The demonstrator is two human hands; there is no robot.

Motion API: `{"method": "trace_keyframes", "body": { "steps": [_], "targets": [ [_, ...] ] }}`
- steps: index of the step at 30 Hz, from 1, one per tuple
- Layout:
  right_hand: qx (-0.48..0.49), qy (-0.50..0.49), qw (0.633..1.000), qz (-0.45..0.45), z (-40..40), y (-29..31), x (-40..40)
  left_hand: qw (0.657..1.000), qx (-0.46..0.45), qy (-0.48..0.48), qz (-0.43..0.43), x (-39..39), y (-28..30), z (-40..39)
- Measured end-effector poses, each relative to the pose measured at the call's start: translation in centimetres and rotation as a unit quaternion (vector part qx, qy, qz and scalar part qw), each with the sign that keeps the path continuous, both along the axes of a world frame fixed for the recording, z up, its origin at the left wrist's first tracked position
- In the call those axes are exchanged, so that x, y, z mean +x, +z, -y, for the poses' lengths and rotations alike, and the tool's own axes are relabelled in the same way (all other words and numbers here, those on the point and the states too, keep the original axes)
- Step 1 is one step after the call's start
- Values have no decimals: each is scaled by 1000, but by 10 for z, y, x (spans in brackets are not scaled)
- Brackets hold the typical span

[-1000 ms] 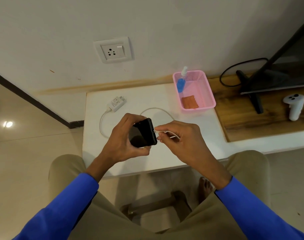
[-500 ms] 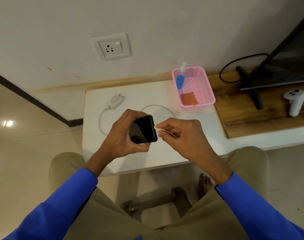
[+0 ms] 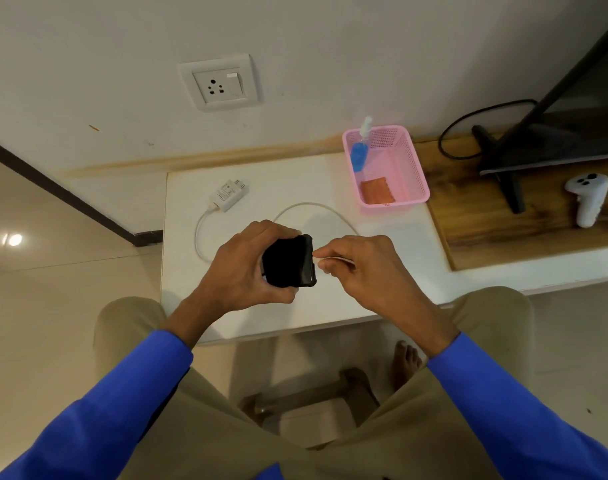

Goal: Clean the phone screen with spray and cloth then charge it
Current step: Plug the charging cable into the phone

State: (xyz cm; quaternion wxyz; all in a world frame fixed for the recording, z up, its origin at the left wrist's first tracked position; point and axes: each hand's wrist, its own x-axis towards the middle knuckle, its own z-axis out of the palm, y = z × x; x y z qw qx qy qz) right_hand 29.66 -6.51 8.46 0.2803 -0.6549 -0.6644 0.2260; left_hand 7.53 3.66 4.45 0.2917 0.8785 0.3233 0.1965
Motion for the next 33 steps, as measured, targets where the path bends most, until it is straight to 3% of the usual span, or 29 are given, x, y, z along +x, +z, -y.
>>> {"method": "trace_keyframes", "body": {
  "steps": [3,7,9,25,30,33],
  "targets": [
    [15,-28,999,-27,6,-12,-2,1000,-10,1,-18,1,1,-1],
    [-26,-92,977,-191,11,-22,-4,999,-33,11,-35,6,1,4],
    [-41,-99,971,-213,10,-25,-1,998,-39,18,-35,8,-1,7],
    [-110,-91,945,-294,10,-60,6,989,-3,13,-145,13,-10,7],
    [-165,-65,946,-272,8,-71,18,983,-15,0,-182,14,-27,7],
    [-159,-78,963,-202,5,-80,27,980,-29,12,-197,17,-40,4]
  ]
}}
